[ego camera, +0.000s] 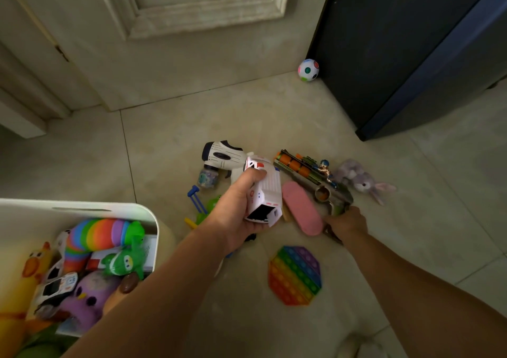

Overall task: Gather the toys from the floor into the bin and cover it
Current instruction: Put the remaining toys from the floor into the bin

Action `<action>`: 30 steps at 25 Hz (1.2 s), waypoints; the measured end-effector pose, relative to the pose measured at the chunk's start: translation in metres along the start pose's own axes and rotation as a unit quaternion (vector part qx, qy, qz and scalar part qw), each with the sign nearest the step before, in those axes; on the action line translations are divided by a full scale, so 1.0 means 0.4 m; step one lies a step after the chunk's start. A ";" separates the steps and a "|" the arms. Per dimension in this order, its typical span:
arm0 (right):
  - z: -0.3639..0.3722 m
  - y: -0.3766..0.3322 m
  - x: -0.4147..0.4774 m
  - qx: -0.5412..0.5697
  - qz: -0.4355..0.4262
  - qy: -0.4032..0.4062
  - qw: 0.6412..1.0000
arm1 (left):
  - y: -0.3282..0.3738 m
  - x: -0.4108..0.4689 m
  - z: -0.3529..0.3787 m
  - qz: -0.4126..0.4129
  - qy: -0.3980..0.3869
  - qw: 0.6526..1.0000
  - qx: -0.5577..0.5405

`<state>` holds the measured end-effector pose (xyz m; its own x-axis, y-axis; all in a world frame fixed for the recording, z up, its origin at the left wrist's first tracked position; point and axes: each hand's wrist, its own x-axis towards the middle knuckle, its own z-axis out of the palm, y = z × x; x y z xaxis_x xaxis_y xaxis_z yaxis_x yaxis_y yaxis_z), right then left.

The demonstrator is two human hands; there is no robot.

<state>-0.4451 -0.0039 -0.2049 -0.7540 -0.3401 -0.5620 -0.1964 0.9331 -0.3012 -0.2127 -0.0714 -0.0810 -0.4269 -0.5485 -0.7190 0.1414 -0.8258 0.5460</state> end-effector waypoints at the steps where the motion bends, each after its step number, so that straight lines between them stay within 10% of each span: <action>1: 0.000 -0.006 -0.007 0.065 0.014 -0.022 0.998 | 0.005 -0.003 -0.005 0.004 -0.003 1.000 -0.003; 5: -0.024 -0.019 -0.083 0.329 0.051 -0.128 0.934 | 0.024 -0.054 -0.031 0.011 -0.013 1.000 -0.025; 18: -0.019 -0.232 -0.763 0.431 -0.096 -0.270 0.855 | 0.150 -0.547 -0.300 0.174 0.048 0.983 -0.019; 30: 0.302 -0.154 -1.105 0.313 -0.043 -0.296 0.901 | -0.057 -0.725 -0.660 0.063 0.237 0.969 0.021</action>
<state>-0.0241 0.0747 -0.0310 -0.2489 -0.5830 -0.7734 0.2940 0.7154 -0.6339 0.1436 0.0719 0.0018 0.0506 -0.6512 -0.7572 0.1242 -0.7482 0.6518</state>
